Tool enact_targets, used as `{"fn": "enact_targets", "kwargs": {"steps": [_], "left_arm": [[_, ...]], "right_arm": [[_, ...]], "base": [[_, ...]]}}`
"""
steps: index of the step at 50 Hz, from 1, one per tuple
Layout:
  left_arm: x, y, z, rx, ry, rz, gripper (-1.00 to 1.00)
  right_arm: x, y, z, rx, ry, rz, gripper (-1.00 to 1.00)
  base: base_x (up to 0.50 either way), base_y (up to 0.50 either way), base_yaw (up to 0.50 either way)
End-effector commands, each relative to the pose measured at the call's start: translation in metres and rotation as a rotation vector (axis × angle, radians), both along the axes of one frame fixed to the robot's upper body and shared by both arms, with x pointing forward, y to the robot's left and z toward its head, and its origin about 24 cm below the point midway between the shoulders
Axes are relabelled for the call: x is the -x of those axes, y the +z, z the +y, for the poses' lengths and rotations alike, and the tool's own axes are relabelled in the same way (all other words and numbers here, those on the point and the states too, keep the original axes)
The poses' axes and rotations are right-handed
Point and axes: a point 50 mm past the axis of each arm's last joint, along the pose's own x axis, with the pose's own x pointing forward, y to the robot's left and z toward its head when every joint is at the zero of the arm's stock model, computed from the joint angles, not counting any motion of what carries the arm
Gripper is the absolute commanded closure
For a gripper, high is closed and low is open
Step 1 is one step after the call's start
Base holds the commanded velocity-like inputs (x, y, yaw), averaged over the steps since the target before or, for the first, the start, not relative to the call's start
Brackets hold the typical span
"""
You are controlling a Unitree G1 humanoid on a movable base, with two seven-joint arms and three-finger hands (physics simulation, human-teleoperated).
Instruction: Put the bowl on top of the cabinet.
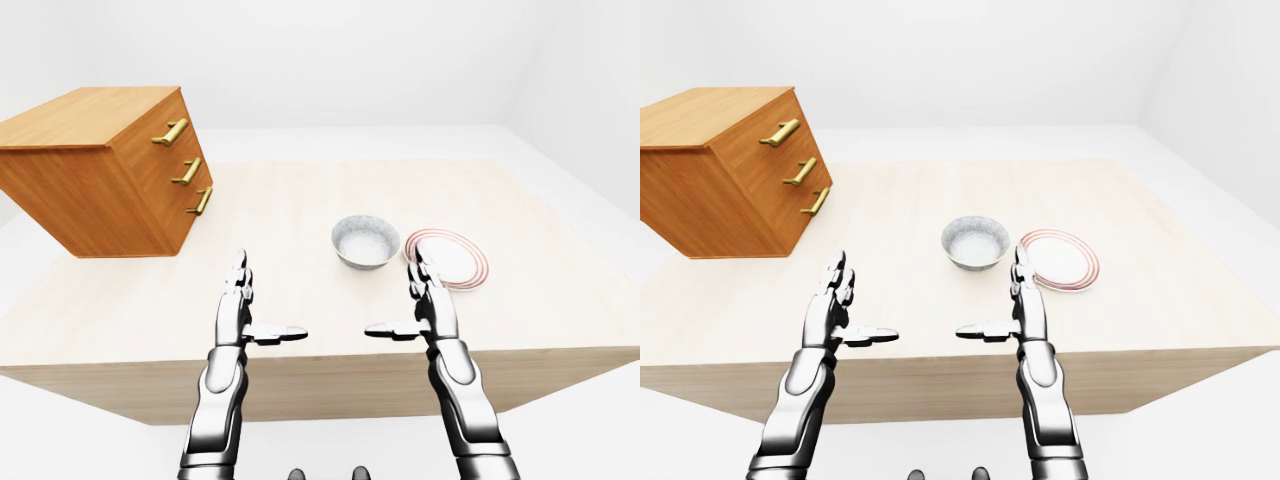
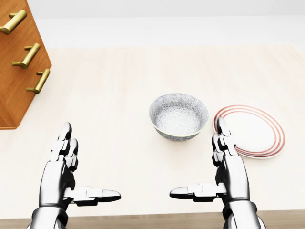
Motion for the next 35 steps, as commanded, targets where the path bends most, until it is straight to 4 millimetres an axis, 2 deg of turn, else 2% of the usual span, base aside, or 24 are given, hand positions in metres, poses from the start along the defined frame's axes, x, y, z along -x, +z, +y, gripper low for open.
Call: {"fn": "enact_targets", "kwargs": {"steps": [1, 6, 8, 10, 13, 14, 16, 17, 18, 19, 21, 23, 25, 27, 28, 29, 32, 35], "left_arm": [[0.001, 0.001, 0.013, -0.014, 0.019, 0.004, -1.00], [0.002, 0.006, 0.017, -0.015, 0.027, 0.001, -1.00], [0.006, 0.016, 0.019, -0.025, 0.023, -0.016, -1.00], [0.011, 0.034, 0.028, -0.053, 0.054, -0.091, -1.00], [0.022, 0.070, 0.049, -0.059, 0.114, -0.242, -1.00], [0.032, 0.087, 0.059, -0.133, 0.157, -0.310, -1.00], [0.048, 0.110, 0.069, -0.143, 0.180, -0.409, -1.00], [0.066, 0.136, 0.082, -0.109, 0.238, -0.545, -1.00], [0.068, 0.138, 0.083, -0.109, 0.242, -0.555, -1.00], [0.082, 0.158, 0.090, -0.136, 0.275, -0.652, -1.00], [0.101, 0.178, 0.100, -0.134, 0.352, -0.772, -1.00], [0.113, 0.181, 0.107, -0.187, 0.448, -0.779, -1.00], [0.124, 0.186, 0.107, -0.148, 0.460, -0.832, -1.00], [0.133, 0.197, 0.107, -0.156, 0.462, -0.899, -1.00], [0.134, 0.198, 0.107, -0.152, 0.463, -0.903, -1.00], [0.138, 0.201, 0.109, -0.145, 0.466, -0.926, -1.00], [0.143, 0.205, 0.114, -0.110, 0.495, -0.959, -1.00], [0.141, 0.203, 0.115, -0.099, 0.494, -0.946, -1.00]], "right_arm": [[0.001, 0.004, -0.012, 0.014, -0.022, -0.013, -1.00], [0.002, 0.005, -0.013, 0.021, -0.029, -0.013, -1.00], [0.004, 0.010, -0.015, 0.036, -0.037, -0.019, -1.00], [0.009, 0.022, -0.020, 0.052, -0.054, -0.047, -1.00], [0.026, 0.067, -0.036, 0.073, -0.100, -0.238, -1.00], [0.039, 0.095, -0.046, 0.102, -0.133, -0.357, -1.00], [0.056, 0.123, -0.054, 0.126, -0.163, -0.484, -1.00], [0.071, 0.145, -0.059, 0.166, -0.189, -0.592, -1.00], [0.080, 0.158, -0.060, 0.186, -0.195, -0.654, -1.00], [0.089, 0.169, -0.062, 0.195, -0.202, -0.716, -1.00], [0.109, 0.190, -0.064, 0.270, -0.224, -0.831, -1.00], [0.130, 0.210, -0.076, 0.287, -0.259, -0.951, -1.00], [0.141, 0.219, -0.087, 0.245, -0.277, -0.983, -1.00], [0.160, 0.234, -0.103, 0.185, -0.307, -1.001, -1.00], [0.161, 0.235, -0.104, 0.163, -0.307, -0.982, -1.00], [0.170, 0.242, -0.109, 0.141, -0.316, -0.989, -1.00], [0.177, 0.248, -0.112, 0.133, -0.334, -1.003, -1.00], [0.173, 0.243, -0.111, 0.150, -0.335, -0.996, -1.00]], "base": [[0.00, 0.00, 0.00], [0.00, 0.00, 0.00], [0.00, 0.00, 0.00], [0.00, 0.00, 0.00], [0.00, 0.00, 0.00], [0.00, 0.00, 0.00], [0.00, 0.00, 0.00], [0.00, 0.00, 0.00], [0.00, 0.00, 0.00], [0.00, 0.00, 0.00], [0.00, 0.00, 0.00], [0.00, 0.00, 0.00], [0.00, 0.00, 0.00], [0.00, 0.00, 0.00], [0.00, 0.00, 0.00], [0.00, 0.00, 0.00], [0.00, 0.00, 0.00], [0.00, 0.00, 0.00]]}}
